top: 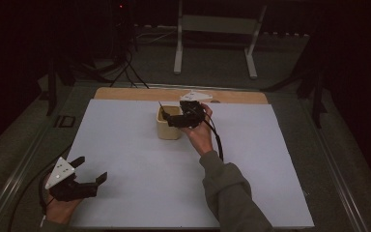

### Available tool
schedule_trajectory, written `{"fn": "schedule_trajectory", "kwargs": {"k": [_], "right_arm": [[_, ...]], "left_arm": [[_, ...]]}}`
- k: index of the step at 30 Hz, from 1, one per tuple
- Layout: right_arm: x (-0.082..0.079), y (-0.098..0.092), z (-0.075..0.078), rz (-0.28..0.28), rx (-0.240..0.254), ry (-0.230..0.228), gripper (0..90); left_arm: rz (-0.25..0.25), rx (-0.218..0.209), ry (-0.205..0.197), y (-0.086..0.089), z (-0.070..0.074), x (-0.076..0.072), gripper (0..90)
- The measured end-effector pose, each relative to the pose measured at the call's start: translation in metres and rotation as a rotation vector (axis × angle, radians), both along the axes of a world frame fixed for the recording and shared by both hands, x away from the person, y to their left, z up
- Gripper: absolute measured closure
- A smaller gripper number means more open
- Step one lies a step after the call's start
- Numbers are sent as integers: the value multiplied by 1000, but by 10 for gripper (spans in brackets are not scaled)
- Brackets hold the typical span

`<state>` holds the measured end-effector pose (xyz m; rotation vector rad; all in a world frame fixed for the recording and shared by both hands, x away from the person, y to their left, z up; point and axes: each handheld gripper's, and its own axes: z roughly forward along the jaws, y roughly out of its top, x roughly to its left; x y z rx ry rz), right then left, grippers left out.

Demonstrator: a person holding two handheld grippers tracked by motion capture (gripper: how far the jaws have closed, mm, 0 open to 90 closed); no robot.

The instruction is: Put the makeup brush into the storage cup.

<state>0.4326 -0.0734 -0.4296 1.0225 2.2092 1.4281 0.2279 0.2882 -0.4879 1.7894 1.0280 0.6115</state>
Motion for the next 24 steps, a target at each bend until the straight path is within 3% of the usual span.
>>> {"fn": "schedule_trajectory", "kwargs": {"k": [24], "right_arm": [[-5,-12,10,19,-68,-6,122]], "left_arm": [[-3,-5,1,0,0,0,25]]}}
